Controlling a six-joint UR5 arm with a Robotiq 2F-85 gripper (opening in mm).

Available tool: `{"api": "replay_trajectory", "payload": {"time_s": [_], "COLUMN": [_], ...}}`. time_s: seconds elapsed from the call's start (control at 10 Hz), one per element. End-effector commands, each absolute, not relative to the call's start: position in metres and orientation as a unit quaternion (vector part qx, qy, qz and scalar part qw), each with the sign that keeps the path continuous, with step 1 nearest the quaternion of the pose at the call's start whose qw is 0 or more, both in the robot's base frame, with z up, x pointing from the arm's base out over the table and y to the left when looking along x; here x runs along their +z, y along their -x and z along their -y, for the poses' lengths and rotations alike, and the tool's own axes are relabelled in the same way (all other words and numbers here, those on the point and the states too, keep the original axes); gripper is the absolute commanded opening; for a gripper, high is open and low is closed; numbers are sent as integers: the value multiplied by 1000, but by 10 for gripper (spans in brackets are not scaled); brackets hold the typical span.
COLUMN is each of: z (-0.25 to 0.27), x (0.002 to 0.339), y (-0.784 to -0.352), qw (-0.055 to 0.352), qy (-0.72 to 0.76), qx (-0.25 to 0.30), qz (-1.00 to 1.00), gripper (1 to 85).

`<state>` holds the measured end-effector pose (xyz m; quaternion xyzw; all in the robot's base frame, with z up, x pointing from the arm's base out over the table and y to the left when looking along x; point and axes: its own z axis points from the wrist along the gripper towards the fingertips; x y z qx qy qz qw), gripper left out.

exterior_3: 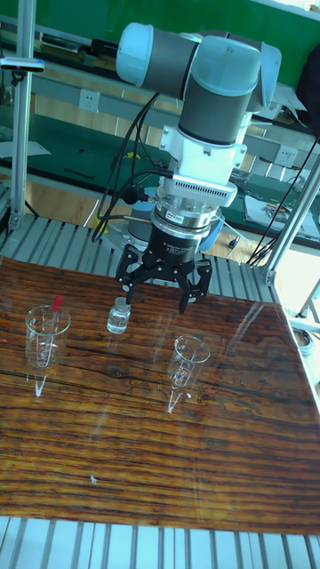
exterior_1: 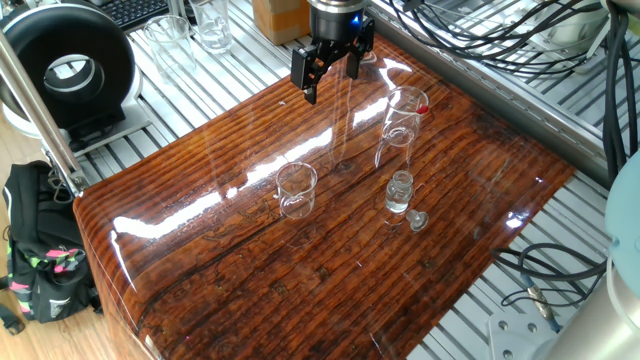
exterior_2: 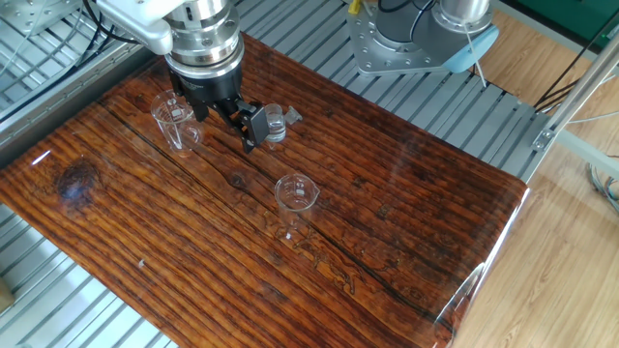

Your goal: Transfer liquid using a dropper

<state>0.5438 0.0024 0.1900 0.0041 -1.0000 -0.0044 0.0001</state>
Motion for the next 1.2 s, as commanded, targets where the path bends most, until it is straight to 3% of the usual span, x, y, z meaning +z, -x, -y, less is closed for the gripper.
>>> {"api": "replay_trajectory", "payload": {"time_s": [0.0,0.4,0.7,1.1], "z": [-21,-23,7,39], "x": [194,191,185,169], "y": [-584,-586,-577,-563], "qw": [-82,-84,-58,-31], "qy": [-97,-96,-111,-150], "qx": [-28,-28,28,55], "qz": [992,991,992,987], "gripper": [20,20,20,20]}}
